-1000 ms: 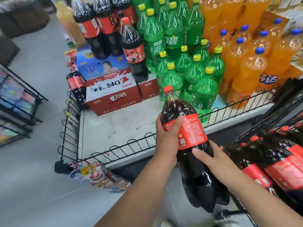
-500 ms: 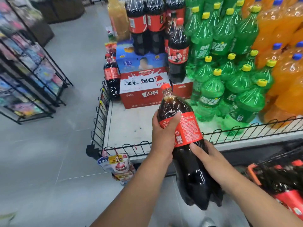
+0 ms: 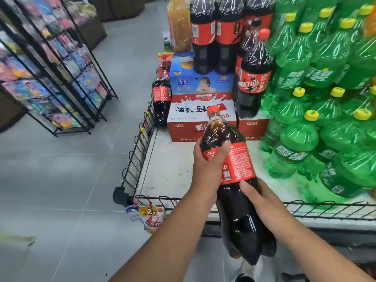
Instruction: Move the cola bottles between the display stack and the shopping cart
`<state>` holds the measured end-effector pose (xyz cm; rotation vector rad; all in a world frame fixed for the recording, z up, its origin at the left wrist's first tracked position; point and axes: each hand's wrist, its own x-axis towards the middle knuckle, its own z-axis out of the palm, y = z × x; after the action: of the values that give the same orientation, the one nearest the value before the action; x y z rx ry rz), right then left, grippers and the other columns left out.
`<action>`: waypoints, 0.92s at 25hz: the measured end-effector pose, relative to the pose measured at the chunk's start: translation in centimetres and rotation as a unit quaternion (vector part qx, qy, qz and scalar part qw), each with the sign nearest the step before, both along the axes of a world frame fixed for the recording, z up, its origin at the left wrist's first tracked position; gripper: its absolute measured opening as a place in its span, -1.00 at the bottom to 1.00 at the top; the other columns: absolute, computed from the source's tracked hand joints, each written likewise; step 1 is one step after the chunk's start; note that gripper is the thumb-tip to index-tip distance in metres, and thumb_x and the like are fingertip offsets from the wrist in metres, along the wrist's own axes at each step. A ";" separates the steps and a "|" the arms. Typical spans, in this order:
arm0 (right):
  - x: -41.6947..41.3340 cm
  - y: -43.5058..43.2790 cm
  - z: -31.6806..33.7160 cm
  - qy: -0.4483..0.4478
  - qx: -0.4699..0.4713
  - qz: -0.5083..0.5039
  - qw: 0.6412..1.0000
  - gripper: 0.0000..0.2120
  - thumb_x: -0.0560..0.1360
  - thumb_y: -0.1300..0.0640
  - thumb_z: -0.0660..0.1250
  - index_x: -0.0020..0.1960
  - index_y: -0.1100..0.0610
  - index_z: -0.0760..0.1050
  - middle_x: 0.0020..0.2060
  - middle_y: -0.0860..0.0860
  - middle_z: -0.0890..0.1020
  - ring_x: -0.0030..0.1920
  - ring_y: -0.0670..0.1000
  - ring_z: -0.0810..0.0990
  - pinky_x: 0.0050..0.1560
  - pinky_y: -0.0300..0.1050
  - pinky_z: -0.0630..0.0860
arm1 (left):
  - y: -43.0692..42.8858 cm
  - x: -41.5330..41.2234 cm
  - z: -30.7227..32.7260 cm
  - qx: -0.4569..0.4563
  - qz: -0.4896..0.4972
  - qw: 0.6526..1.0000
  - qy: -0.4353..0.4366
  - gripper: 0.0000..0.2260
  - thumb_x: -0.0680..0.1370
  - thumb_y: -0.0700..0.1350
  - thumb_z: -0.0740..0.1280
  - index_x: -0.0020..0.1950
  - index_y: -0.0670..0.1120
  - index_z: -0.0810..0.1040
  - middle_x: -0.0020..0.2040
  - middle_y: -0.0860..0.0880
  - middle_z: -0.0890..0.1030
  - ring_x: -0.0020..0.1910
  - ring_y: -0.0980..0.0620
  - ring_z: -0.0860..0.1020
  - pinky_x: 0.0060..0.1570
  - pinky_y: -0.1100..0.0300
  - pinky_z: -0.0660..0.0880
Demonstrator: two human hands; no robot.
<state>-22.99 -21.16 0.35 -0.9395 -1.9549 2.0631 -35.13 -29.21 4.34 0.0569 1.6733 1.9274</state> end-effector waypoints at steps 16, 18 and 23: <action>-12.1 10.7 3.0 0.035 -0.002 0.049 0.998 -0.57 0.33 -0.22 0.43 0.14 -0.08 0.53 -0.09 -0.18 0.72 -0.10 -0.18 0.69 -0.16 -0.34 0.50 | 9.7 -11.5 2.6 0.008 0.022 1.000 0.012 -0.44 0.49 0.01 0.53 0.42 0.17 0.37 0.15 -0.01 0.68 -0.01 0.04 0.72 -0.08 0.13 0.67; -13.6 11.3 3.0 0.036 0.013 0.052 0.998 -0.39 0.19 -0.24 0.58 0.16 -0.07 0.50 -0.05 -0.14 0.72 -0.08 -0.15 0.69 -0.09 -0.24 0.52 | 10.1 -13.3 2.6 0.014 0.006 1.000 0.010 -0.41 0.46 0.00 0.57 0.41 0.16 0.38 0.16 -0.02 0.69 0.00 0.02 0.72 -0.03 0.08 0.67; -18.0 12.4 2.7 0.037 0.031 0.033 0.998 -0.14 0.01 -0.22 0.58 0.26 -0.04 0.45 0.03 -0.09 0.70 0.01 -0.09 0.69 0.05 -0.10 0.57 | 11.2 -19.1 2.6 0.020 -0.063 0.998 -0.010 -0.25 0.29 0.02 0.64 0.41 0.04 0.41 0.15 -0.06 0.71 0.07 -0.08 0.72 0.17 -0.13 0.62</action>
<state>-40.94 -8.80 3.00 -0.7851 -2.0232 2.0284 -54.21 -18.03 6.91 0.1558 1.5795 1.8610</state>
